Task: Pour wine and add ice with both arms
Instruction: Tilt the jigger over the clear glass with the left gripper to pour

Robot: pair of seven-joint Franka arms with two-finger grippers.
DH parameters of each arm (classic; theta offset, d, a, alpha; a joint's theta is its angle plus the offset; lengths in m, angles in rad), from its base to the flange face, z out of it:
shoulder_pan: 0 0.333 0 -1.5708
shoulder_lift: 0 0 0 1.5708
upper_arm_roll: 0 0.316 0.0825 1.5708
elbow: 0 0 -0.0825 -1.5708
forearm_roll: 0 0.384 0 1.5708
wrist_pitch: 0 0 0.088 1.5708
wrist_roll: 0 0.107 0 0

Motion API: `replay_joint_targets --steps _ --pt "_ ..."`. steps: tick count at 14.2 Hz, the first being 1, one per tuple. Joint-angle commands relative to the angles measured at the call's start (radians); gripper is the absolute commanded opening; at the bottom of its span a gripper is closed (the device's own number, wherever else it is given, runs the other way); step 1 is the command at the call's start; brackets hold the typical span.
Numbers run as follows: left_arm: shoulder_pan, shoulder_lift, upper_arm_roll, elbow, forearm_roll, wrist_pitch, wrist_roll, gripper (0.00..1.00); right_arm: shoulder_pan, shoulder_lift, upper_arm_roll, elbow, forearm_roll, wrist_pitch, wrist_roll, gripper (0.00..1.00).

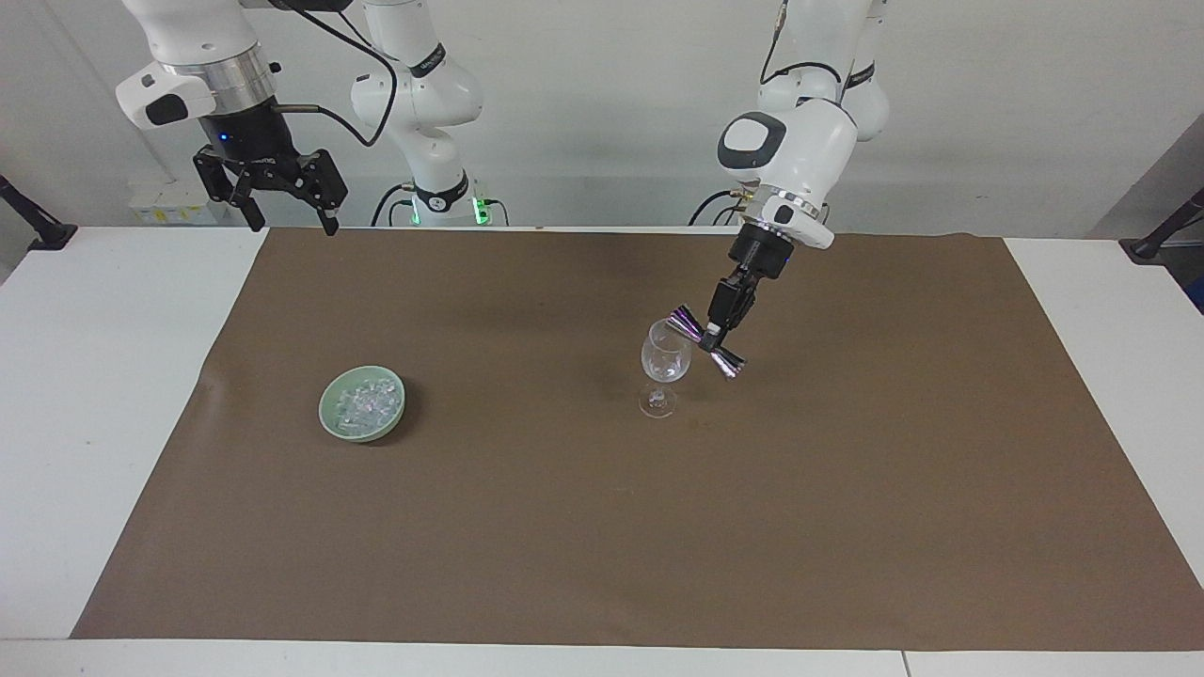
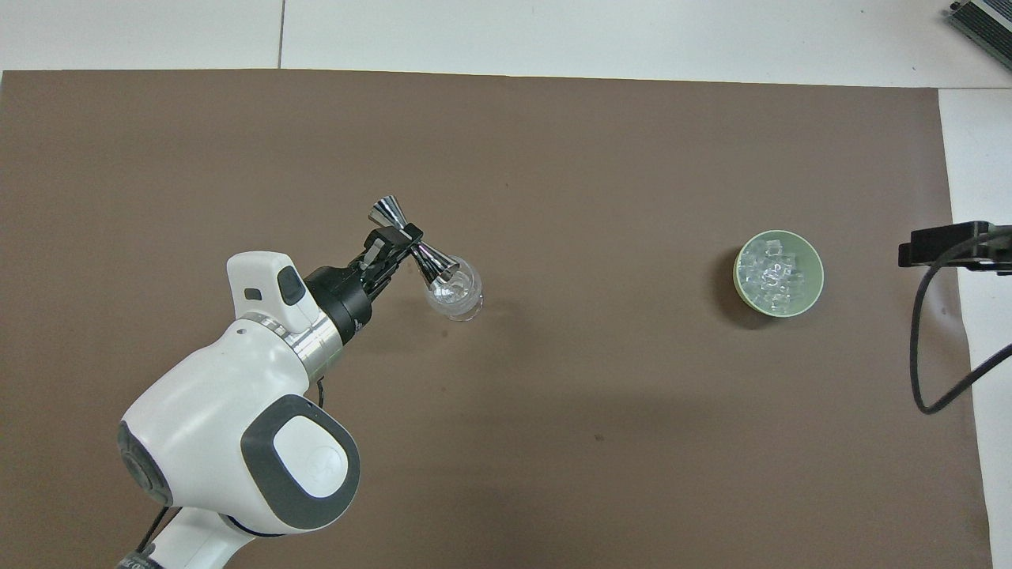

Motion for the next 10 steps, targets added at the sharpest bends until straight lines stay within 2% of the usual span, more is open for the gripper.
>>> replay_joint_targets --steps 1,8,10 --pt "-0.025 -0.013 0.012 -0.024 0.011 0.048 0.038 0.0 -0.013 -0.008 0.005 -0.011 0.017 -0.004 -0.023 1.0" --pt "-0.05 -0.005 0.011 -0.019 0.011 0.087 0.083 0.0 -0.01 -0.008 0.005 -0.011 0.017 -0.005 -0.023 1.0" --pt "-0.05 -0.005 0.009 -0.019 0.01 0.097 0.147 0.0 -0.011 -0.008 0.005 -0.011 0.017 -0.005 -0.023 1.0"
